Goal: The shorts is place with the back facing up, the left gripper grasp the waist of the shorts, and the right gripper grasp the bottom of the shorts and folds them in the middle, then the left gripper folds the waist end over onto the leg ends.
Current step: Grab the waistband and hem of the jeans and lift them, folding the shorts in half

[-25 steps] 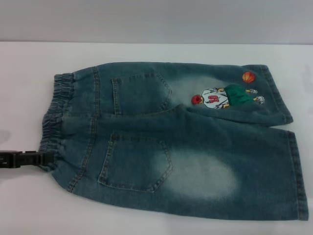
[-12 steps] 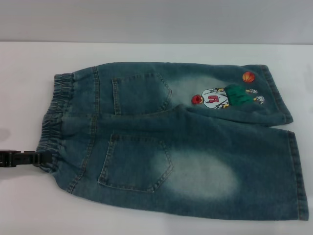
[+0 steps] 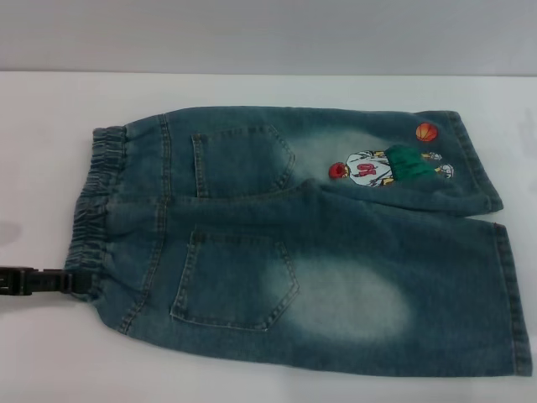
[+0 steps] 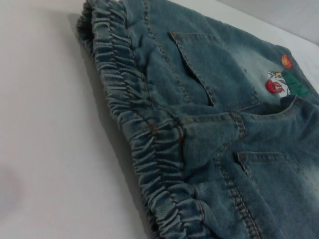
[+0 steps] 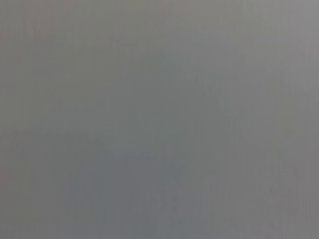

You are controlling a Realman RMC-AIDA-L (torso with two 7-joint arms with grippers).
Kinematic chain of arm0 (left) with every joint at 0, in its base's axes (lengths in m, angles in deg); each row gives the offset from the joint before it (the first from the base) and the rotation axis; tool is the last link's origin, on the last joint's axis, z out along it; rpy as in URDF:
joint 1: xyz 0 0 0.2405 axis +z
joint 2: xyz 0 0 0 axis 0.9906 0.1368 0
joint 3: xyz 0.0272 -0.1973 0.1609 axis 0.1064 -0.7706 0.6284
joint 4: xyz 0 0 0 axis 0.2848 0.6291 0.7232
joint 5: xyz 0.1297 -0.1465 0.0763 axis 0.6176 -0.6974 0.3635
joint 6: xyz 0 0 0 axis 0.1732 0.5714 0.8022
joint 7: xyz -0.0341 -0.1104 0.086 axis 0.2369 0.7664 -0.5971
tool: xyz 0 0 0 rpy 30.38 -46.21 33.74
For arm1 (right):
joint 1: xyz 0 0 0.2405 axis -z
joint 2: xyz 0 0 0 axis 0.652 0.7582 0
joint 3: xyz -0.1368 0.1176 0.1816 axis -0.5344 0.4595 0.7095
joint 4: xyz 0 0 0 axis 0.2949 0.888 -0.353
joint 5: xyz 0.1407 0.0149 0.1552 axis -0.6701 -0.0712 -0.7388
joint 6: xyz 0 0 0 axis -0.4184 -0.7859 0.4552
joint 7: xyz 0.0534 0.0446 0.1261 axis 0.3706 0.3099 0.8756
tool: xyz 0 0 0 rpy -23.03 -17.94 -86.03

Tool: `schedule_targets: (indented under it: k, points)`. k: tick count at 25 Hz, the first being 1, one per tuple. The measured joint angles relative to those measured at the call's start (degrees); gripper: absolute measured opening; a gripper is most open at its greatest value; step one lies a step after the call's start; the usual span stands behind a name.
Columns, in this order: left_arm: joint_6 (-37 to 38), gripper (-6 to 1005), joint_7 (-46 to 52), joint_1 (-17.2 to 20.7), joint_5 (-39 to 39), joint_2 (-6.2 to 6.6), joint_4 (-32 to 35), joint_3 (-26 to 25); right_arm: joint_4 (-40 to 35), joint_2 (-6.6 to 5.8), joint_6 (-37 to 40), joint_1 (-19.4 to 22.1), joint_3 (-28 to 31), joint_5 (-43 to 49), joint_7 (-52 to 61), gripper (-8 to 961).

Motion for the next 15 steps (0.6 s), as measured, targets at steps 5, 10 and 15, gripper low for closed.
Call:
schedule_targets:
  k: [5, 10, 15]
  points:
    - [-0.03, 814, 0.02, -0.11, 0.14, -0.11, -0.04, 0.0, -0.07, 0.0, 0.0, -0.07, 0.0, -0.01, 0.02, 562]
    - [-0.25, 814, 0.02, -0.21, 0.04, -0.15, 0.15, -0.63, -0.07, 0.0, -0.01, -0.07, 0.0, -0.01, 0.04, 563]
    - [-0.84, 813, 0.26, -0.21, -0.23, -0.1, 0.21, -2.08, -0.07, 0.0, -0.11, 0.07, 0.0, -0.02, 0.06, 562]
